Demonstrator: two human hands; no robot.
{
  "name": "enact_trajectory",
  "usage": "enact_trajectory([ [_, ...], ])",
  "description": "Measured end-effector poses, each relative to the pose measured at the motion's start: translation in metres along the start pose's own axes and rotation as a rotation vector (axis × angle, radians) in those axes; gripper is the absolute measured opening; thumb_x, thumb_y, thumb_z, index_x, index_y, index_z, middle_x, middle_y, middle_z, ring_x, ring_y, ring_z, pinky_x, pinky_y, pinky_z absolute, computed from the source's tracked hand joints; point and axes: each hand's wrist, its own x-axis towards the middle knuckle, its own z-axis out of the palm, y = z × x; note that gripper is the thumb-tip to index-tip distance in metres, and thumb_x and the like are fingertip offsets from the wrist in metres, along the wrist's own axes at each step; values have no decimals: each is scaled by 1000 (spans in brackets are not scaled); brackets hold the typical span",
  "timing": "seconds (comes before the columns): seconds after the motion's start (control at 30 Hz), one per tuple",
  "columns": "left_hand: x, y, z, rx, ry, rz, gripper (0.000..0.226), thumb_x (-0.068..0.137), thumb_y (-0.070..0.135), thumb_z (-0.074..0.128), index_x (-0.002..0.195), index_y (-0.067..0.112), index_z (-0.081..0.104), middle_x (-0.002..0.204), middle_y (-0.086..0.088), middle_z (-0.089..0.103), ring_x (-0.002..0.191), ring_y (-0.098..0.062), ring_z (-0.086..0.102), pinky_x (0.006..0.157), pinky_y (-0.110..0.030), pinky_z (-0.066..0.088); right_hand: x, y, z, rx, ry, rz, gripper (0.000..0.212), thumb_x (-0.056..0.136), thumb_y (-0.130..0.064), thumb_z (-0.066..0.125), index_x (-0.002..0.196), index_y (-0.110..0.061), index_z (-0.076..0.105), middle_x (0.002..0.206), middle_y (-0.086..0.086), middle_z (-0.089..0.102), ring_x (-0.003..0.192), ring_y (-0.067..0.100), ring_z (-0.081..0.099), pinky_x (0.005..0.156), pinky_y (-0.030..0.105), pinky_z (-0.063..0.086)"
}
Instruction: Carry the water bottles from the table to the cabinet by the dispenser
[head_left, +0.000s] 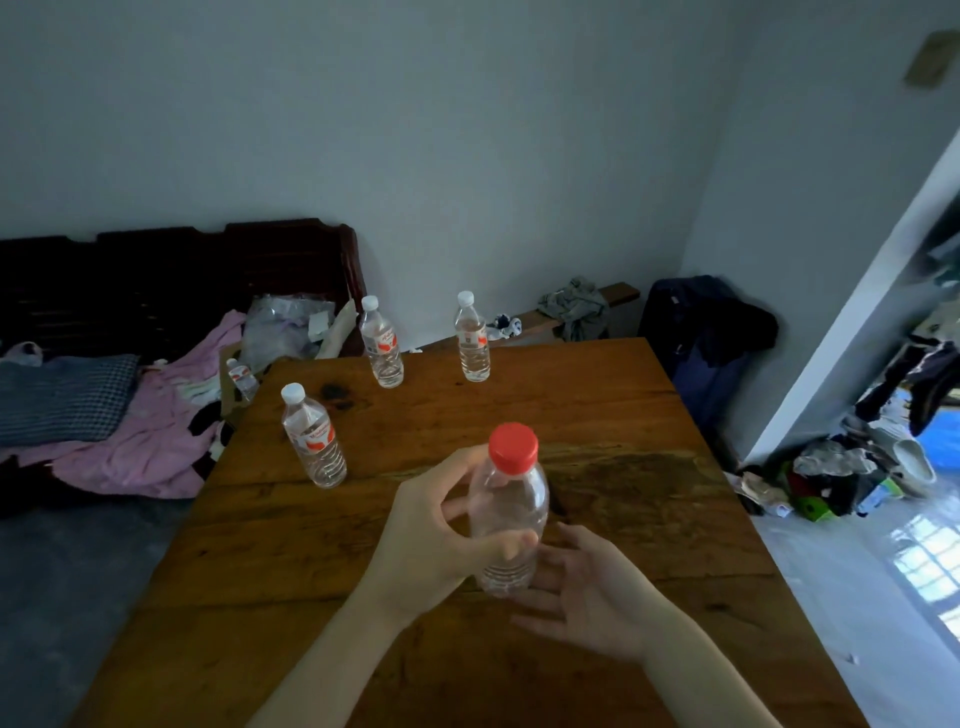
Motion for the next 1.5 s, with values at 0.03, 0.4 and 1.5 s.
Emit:
enact_trajectory([
  [0.03,0,4,0,3,-10,12,62,76,25,88,131,25,62,123,14,71,119,-9,66,98,-28,56,-4,2,1,9,-2,-10,56,100,-44,37,132,-3,57,132,23,62,128,39,55,112,54,36],
  [0.4,11,40,18,-13,-265,220,62,70,49,82,126,38,60,119,21,71,115,-3,66,96,-29,55,-69,42,5,161,123,-248,51,99,-38,36,136,-7,56,132,17,64,121,30,63,111,49,40],
  [1.5,-498,336,376,-487,-1640,890,55,63,52,81,115,44,63,108,21,74,104,-2,71,78,-14,56,-527,639,17,1131,951,-1335,63,83,-34,59,133,4,55,137,31,55,128,42,53,102,43,46],
])
